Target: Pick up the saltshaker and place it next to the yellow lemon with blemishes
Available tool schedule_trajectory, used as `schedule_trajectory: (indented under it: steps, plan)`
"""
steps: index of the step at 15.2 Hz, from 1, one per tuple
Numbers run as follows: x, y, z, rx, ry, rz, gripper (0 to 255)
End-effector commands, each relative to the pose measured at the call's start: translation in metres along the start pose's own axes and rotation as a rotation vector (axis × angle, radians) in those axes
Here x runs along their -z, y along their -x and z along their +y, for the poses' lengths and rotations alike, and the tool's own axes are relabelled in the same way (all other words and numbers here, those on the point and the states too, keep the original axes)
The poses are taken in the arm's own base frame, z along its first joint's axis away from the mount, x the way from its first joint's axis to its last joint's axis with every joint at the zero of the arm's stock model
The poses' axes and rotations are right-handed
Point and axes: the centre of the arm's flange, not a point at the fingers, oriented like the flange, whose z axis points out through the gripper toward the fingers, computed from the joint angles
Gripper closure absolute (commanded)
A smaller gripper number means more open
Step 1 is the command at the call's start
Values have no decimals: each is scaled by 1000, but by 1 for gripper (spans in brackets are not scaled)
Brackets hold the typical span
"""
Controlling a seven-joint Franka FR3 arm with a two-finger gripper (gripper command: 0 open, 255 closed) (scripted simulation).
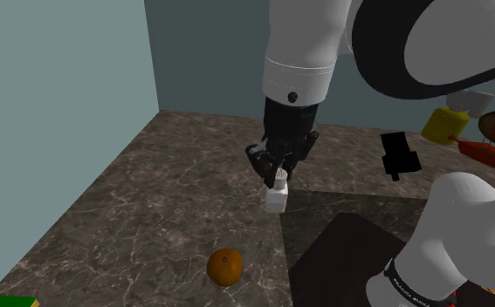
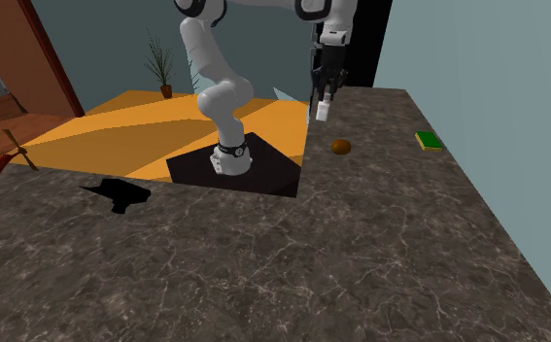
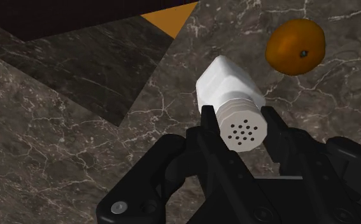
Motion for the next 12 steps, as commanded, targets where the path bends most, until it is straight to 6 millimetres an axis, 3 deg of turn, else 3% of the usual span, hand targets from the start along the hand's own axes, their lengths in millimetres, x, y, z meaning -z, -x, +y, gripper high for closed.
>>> schedule_trajectory:
  steps: [1, 2, 12]
  plan:
    - [2, 18, -20, -1, 0, -1, 255]
    - [4, 32, -34, -1, 0, -1, 255]
    - [-48, 36, -40, -1, 0, -1, 255]
